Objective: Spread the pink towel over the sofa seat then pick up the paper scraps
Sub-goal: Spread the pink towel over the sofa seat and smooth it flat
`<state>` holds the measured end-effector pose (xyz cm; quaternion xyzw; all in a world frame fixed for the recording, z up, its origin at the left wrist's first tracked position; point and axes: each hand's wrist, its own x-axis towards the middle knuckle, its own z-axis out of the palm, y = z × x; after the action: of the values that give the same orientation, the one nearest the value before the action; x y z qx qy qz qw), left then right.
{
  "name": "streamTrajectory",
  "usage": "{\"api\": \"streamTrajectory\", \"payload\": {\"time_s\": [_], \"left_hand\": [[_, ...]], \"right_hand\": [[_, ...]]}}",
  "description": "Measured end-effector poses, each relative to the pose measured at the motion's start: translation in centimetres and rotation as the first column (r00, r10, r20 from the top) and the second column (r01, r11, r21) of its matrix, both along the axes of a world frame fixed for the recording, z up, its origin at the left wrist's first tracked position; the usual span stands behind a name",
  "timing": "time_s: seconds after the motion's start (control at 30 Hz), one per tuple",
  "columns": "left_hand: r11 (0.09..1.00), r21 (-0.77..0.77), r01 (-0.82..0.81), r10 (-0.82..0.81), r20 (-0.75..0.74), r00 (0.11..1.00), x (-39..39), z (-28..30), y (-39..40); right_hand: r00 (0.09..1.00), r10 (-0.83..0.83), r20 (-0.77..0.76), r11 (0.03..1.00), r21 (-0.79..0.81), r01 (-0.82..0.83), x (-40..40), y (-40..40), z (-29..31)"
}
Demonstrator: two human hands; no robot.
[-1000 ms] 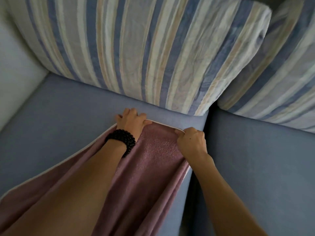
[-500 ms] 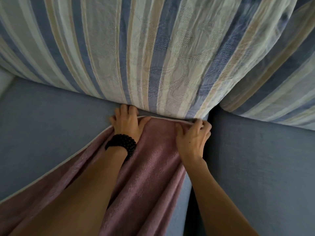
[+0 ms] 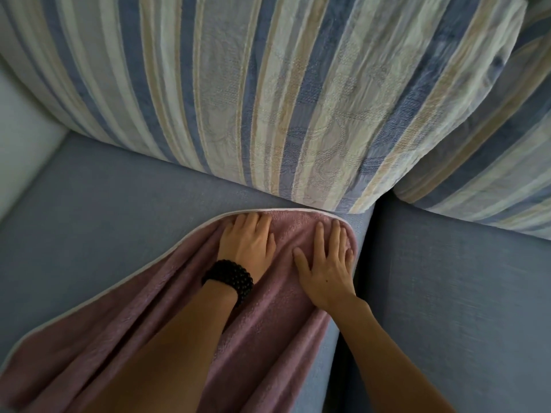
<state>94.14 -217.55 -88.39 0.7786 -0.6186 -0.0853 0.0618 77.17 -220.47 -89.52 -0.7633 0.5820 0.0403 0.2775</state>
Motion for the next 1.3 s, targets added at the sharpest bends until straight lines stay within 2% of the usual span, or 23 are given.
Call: {"api": "streamTrajectory", "payload": {"time_s": [0.07, 0.17, 0.23, 0.3, 0.43, 0.57, 0.67, 0.73, 0.8, 0.9, 0.97, 1.1, 1.2, 1.3], "left_hand": [[1.000, 0.008, 0.013, -0.013, -0.019, 1.000, 0.3, 0.2, 0.6], [0.997, -0.005, 0.075, -0.075, -0.128, 0.989, 2.0, 1.0, 2.0], [0.995, 0.005, 0.097, -0.095, -0.148, 0.984, 4.1, 1.9, 3.6], [0.997, 0.013, 0.079, -0.076, -0.126, 0.989, 6.7, 3.2, 5.6], [0.993, 0.038, -0.113, 0.116, -0.090, 0.989, 12.3, 5.0, 11.7], [0.957, 0.093, -0.276, 0.281, -0.052, 0.958, 16.8, 4.5, 19.9], [0.934, 0.082, -0.348, 0.355, -0.089, 0.931, 18.6, 4.0, 24.6], [0.925, 0.092, -0.369, 0.377, -0.084, 0.922, 19.1, 3.7, 26.1], [0.898, 0.164, -0.408, 0.423, -0.069, 0.903, 19.5, 3.5, 27.0], [0.811, 0.290, -0.508, 0.526, 0.019, 0.850, 20.0, 3.4, 27.0], [0.759, 0.320, -0.567, 0.582, 0.058, 0.811, 20.3, 3.6, 26.4], [0.747, 0.397, -0.533, 0.556, 0.066, 0.829, 20.9, 3.8, 24.9], [0.742, 0.321, -0.589, 0.606, 0.056, 0.794, 22.2, 4.4, 23.4], [0.738, 0.226, -0.636, 0.642, 0.057, 0.765, 24.5, 4.8, 20.8]], "right_hand": [[0.999, -0.023, -0.025, 1.000, 0.009, 0.024, 0.5, -0.1, 0.7], [0.990, -0.126, -0.062, 0.992, 0.003, 0.126, 2.9, 0.1, 2.5], [0.989, -0.149, 0.003, 0.989, -0.006, 0.149, 5.7, 0.7, 4.1], [0.992, -0.061, 0.113, 0.995, -0.073, 0.069, 9.0, 1.8, 5.6], [0.953, 0.169, 0.250, 0.975, -0.183, -0.125, 15.9, 6.2, 7.1], [0.856, 0.358, 0.373, 0.929, -0.232, -0.287, 20.5, 10.2, 7.0], [0.779, 0.447, 0.440, 0.894, -0.181, -0.411, 22.8, 12.3, 6.2], [0.778, 0.476, 0.411, 0.878, -0.162, -0.451, 23.6, 13.1, 5.7], [0.787, 0.497, 0.367, 0.866, -0.146, -0.478, 24.0, 13.7, 5.2], [0.809, 0.529, 0.257, 0.847, -0.099, -0.522, 24.4, 13.9, 4.8], [0.826, 0.533, 0.184, 0.846, -0.085, -0.527, 24.8, 13.9, 4.6], [0.879, 0.476, 0.038, 0.879, -0.068, -0.473, 25.5, 13.4, 4.9], [0.889, 0.458, 0.025, 0.887, -0.082, -0.455, 26.5, 12.6, 5.5], [0.886, 0.455, 0.089, 0.887, -0.137, -0.441, 28.0, 11.7, 5.8]]}}
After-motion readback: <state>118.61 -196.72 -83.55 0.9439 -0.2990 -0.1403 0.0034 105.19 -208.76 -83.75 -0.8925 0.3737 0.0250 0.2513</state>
